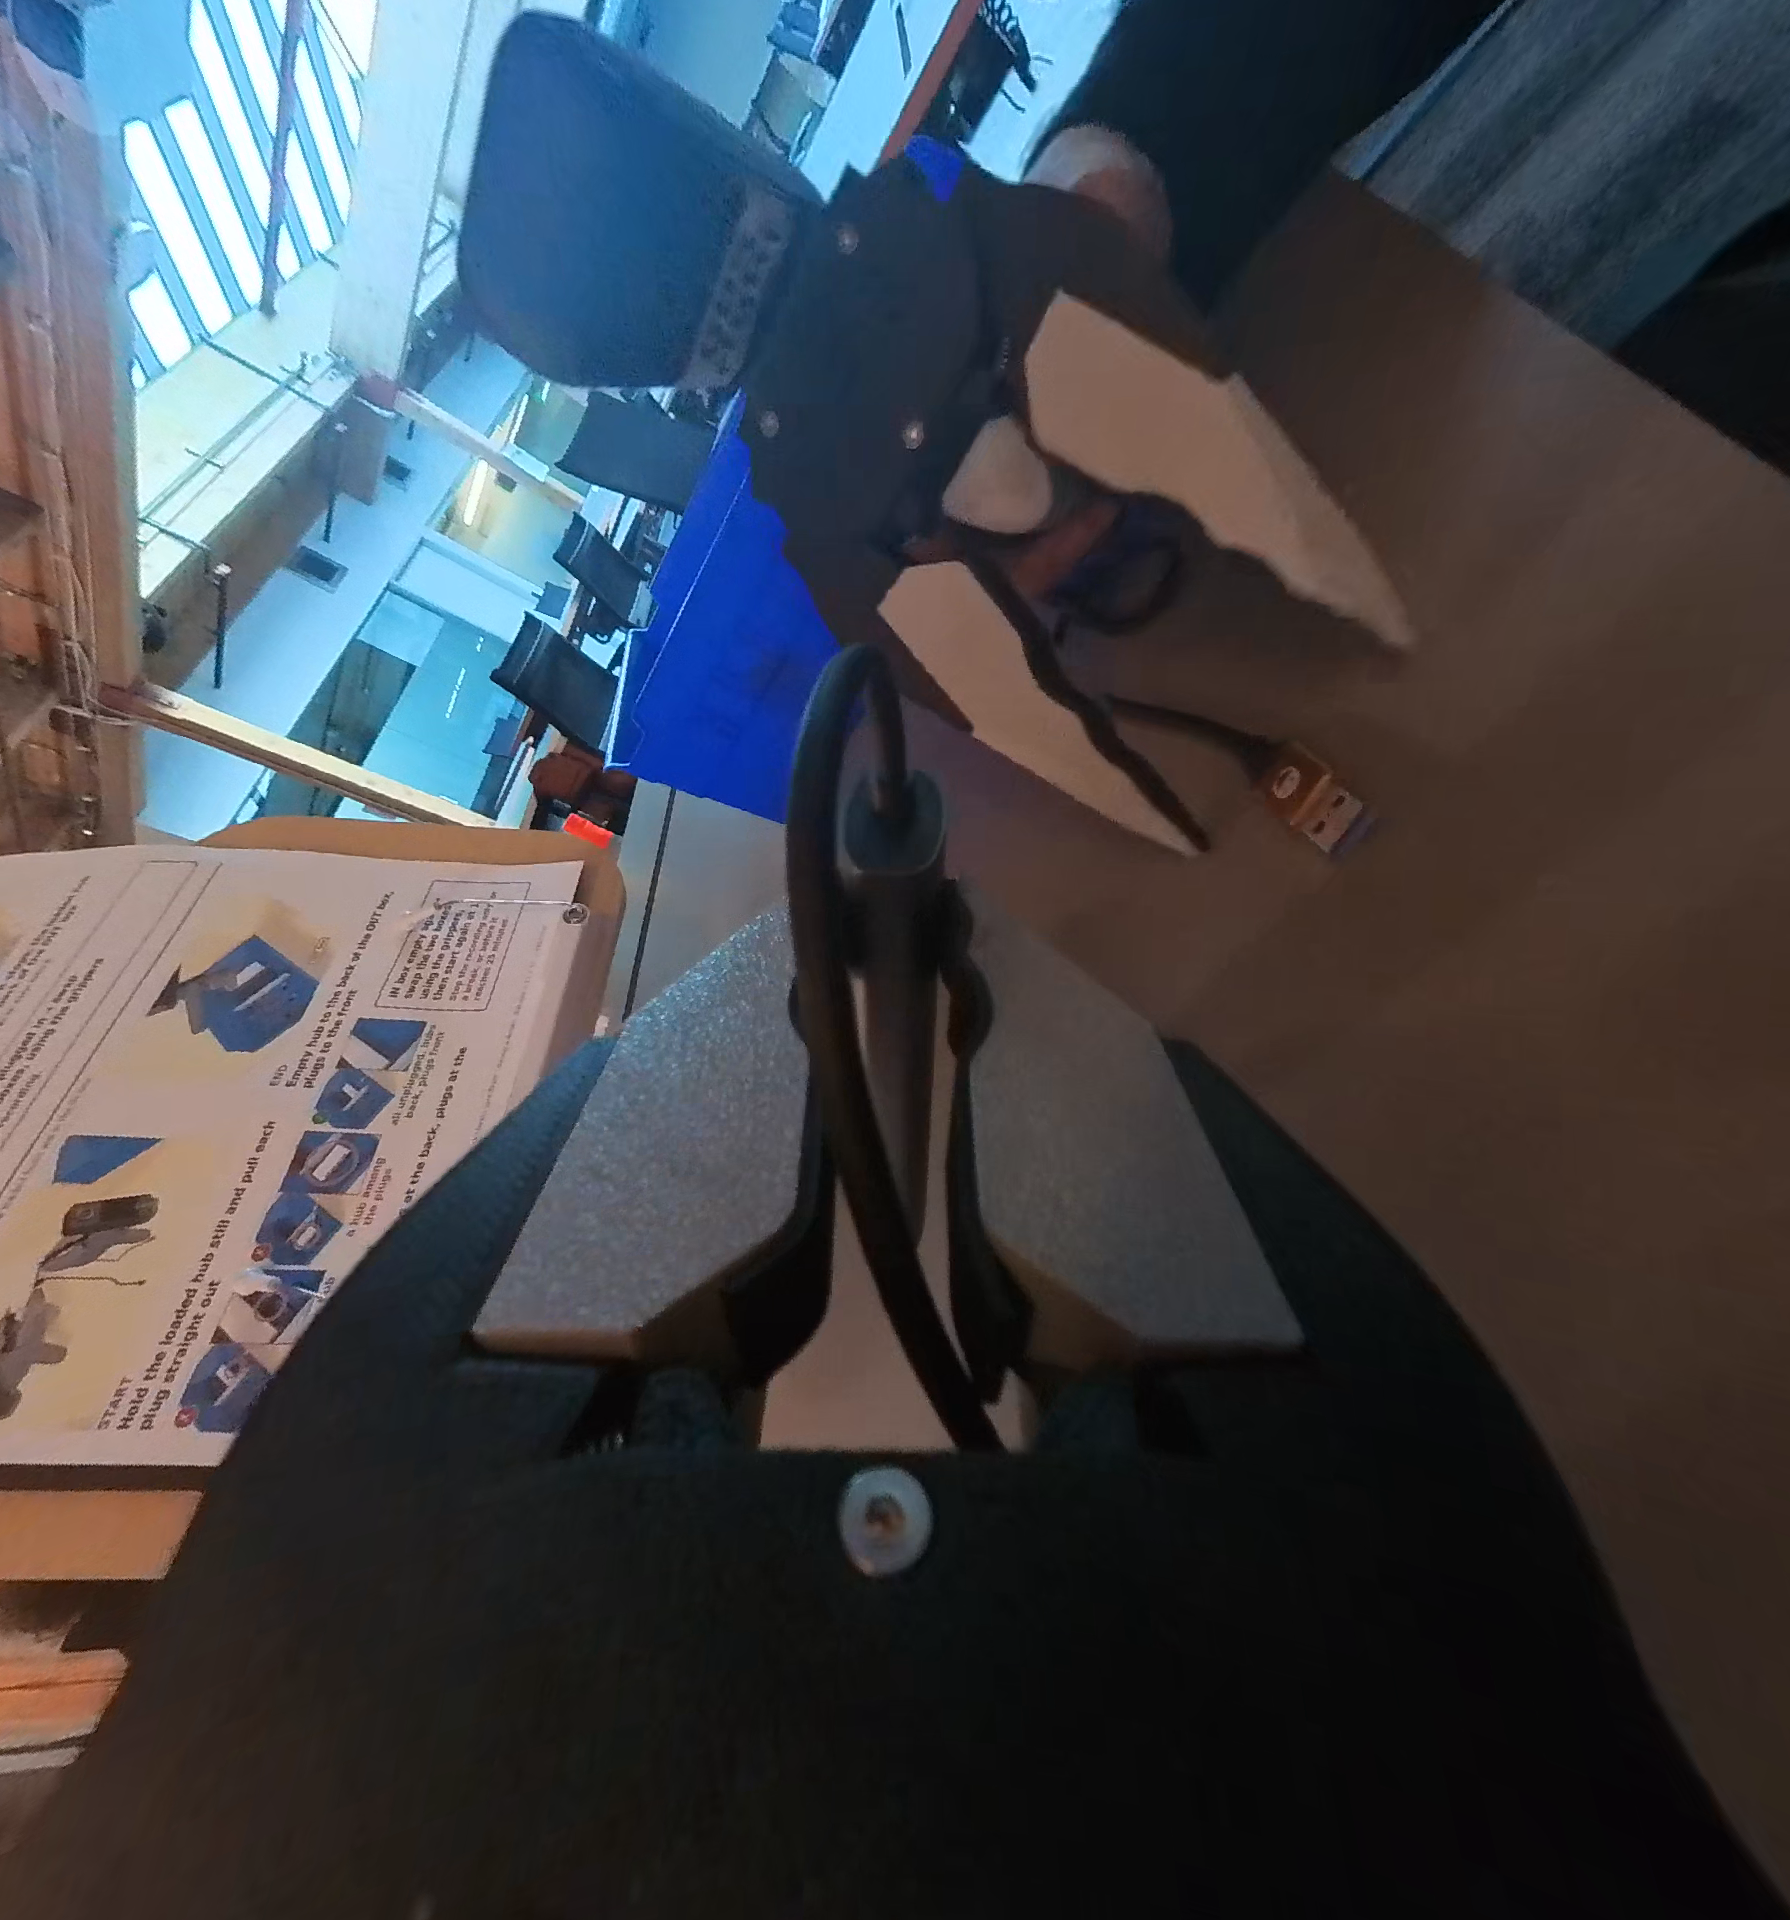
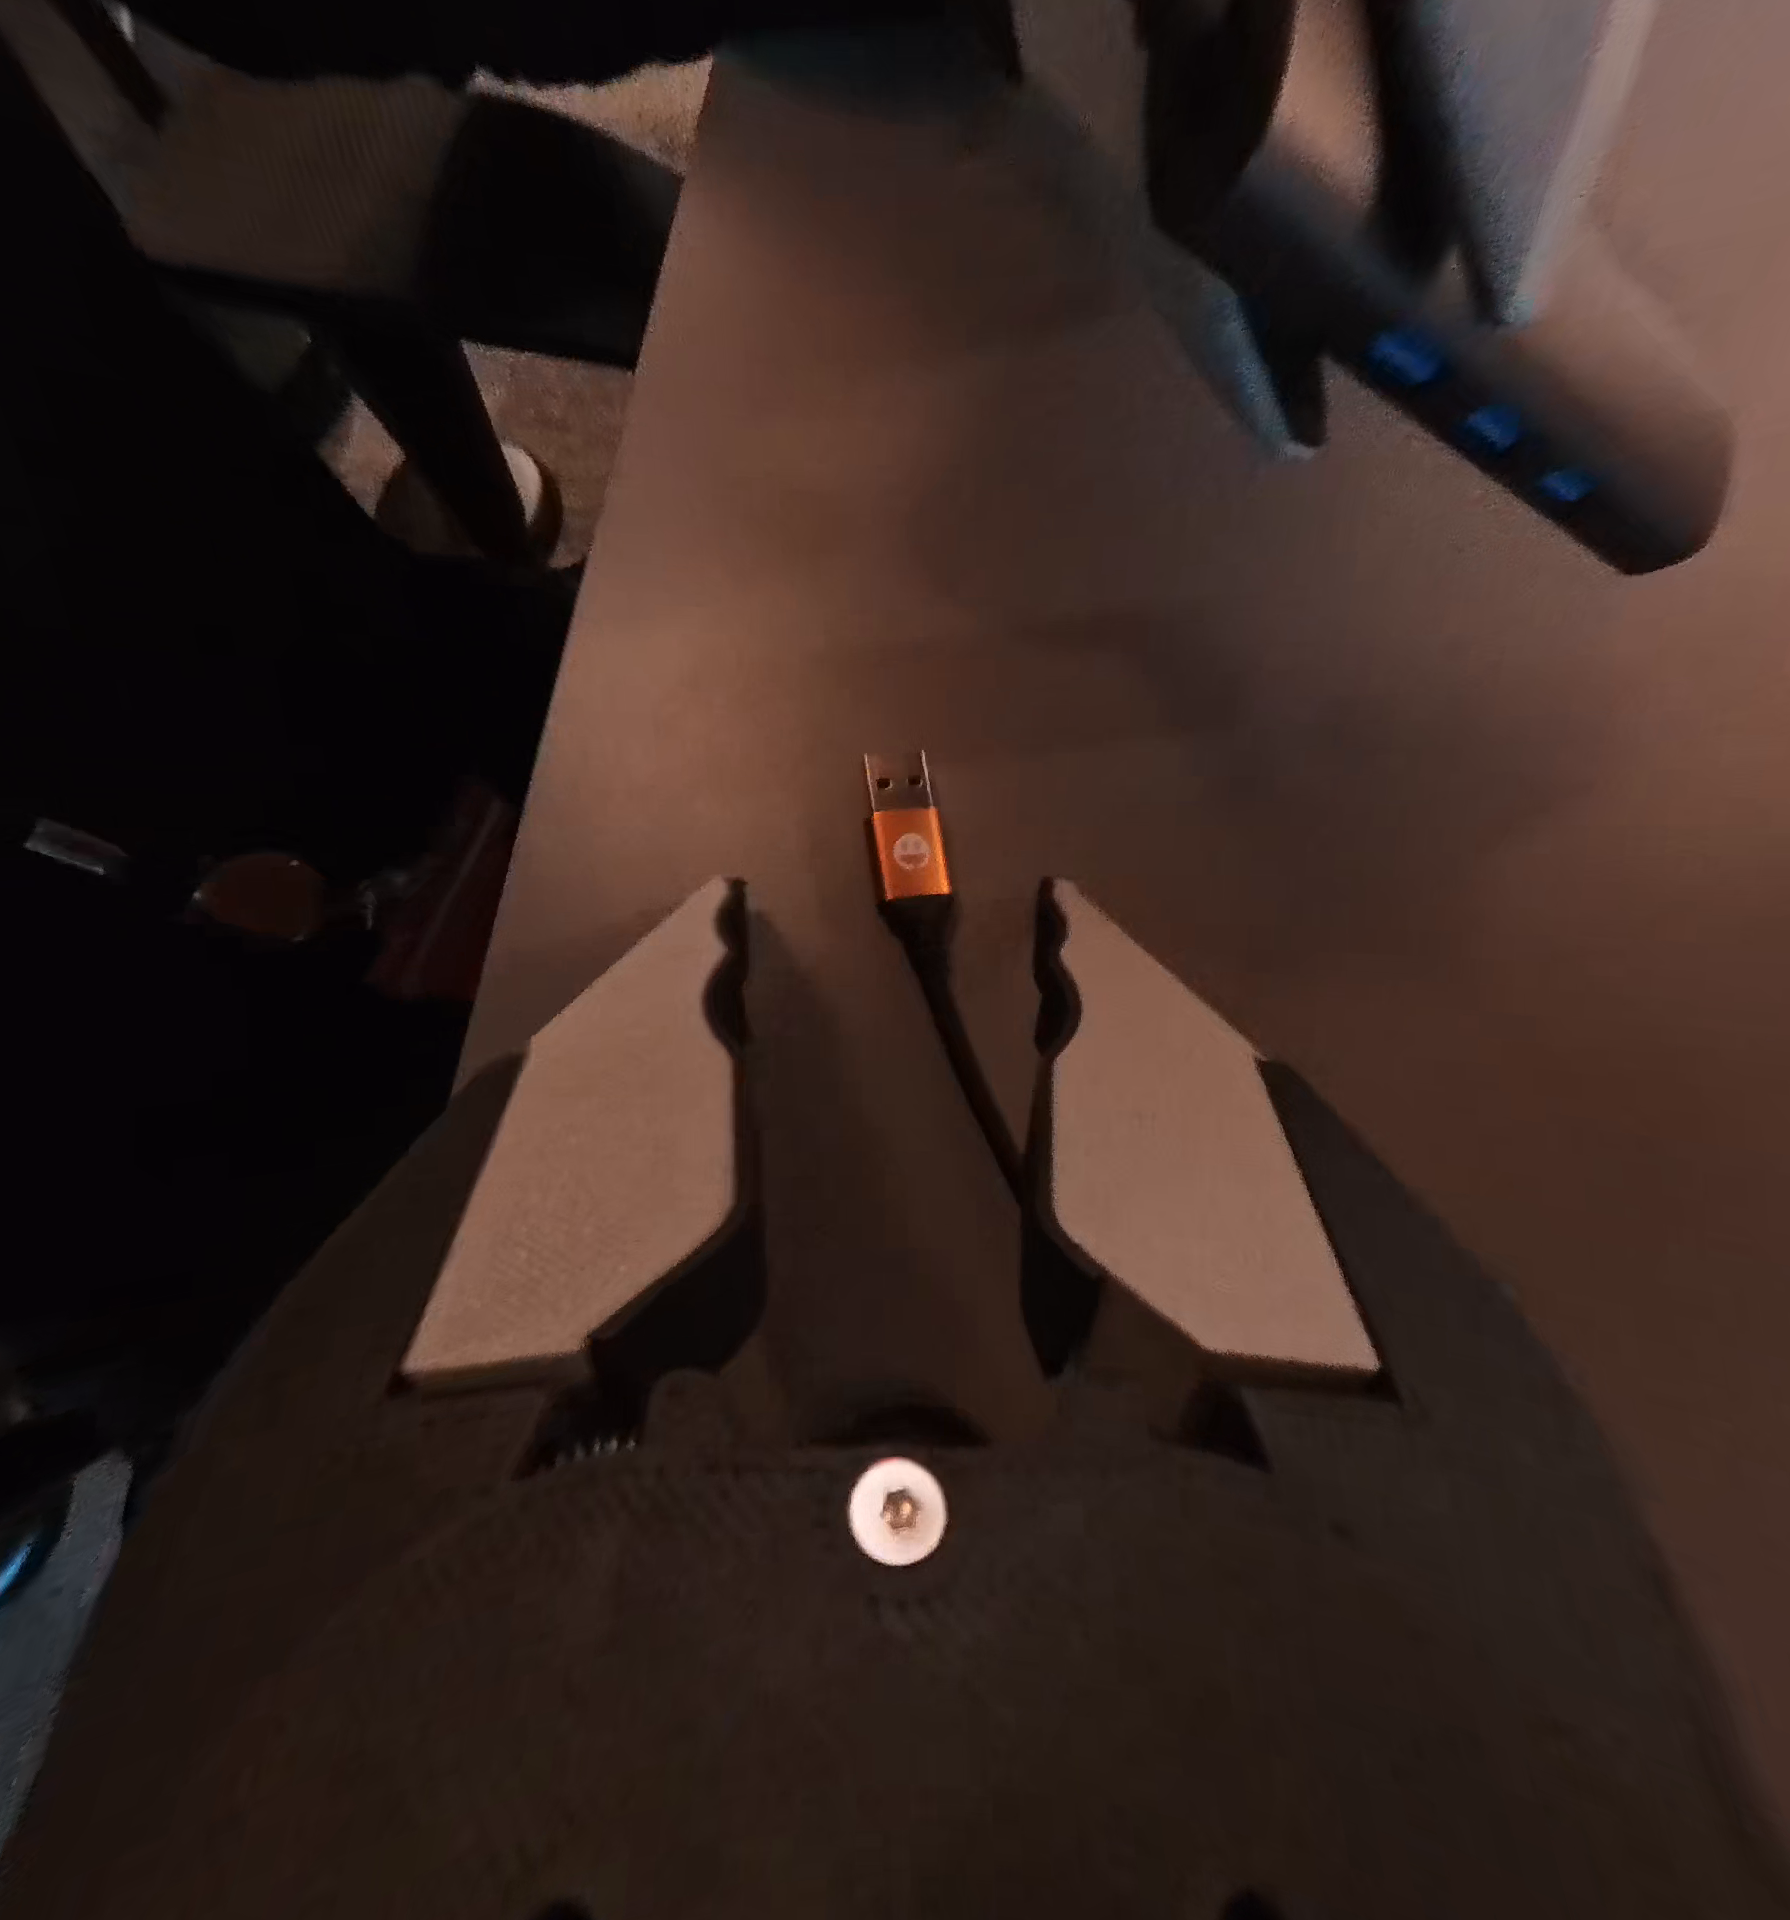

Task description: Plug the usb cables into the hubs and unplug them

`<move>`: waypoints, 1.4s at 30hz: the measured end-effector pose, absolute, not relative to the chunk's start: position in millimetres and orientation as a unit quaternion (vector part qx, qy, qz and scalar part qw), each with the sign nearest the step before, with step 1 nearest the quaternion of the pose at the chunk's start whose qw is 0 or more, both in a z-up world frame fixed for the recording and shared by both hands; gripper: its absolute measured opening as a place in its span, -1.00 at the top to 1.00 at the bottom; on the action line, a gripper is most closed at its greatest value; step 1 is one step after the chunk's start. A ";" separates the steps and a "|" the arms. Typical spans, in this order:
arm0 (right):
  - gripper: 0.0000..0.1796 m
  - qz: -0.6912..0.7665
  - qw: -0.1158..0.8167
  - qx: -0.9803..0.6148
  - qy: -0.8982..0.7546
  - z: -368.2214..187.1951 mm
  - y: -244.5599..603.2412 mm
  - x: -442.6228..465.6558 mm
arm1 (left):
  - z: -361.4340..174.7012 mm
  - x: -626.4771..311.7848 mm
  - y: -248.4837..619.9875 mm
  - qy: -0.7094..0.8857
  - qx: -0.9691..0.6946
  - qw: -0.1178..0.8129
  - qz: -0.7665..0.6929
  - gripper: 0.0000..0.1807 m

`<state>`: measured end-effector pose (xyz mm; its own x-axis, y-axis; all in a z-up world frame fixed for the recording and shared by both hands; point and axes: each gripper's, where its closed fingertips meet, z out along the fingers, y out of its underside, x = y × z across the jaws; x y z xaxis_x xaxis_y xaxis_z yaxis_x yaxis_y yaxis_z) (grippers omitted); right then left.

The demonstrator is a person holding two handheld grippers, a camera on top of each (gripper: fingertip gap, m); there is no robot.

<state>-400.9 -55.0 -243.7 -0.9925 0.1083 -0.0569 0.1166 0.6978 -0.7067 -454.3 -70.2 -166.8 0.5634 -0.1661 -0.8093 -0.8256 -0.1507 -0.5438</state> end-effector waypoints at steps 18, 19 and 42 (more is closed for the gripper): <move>0.87 -0.483 0.112 0.135 0.858 -209.4 -32.6 -413.6 | -149.5 -433.4 -74.9 0.374 -0.642 0.585 0.326 0.84; 0.87 -0.475 0.120 0.134 0.862 -208.5 -33.1 -412.9 | -150.3 -431.5 -74.0 0.373 -0.639 0.590 0.324 0.84; 0.87 -0.498 -0.005 0.186 0.847 -192.1 -17.2 -479.9 | -203.8 -450.2 -65.6 0.348 -0.730 0.505 0.301 0.73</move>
<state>-479.9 -17.2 -192.1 -0.9308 0.3197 -0.1772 0.3103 0.4353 -0.8451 -450.2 -65.6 -203.8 0.5768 -0.2048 -0.7908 -0.8123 -0.2470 -0.5284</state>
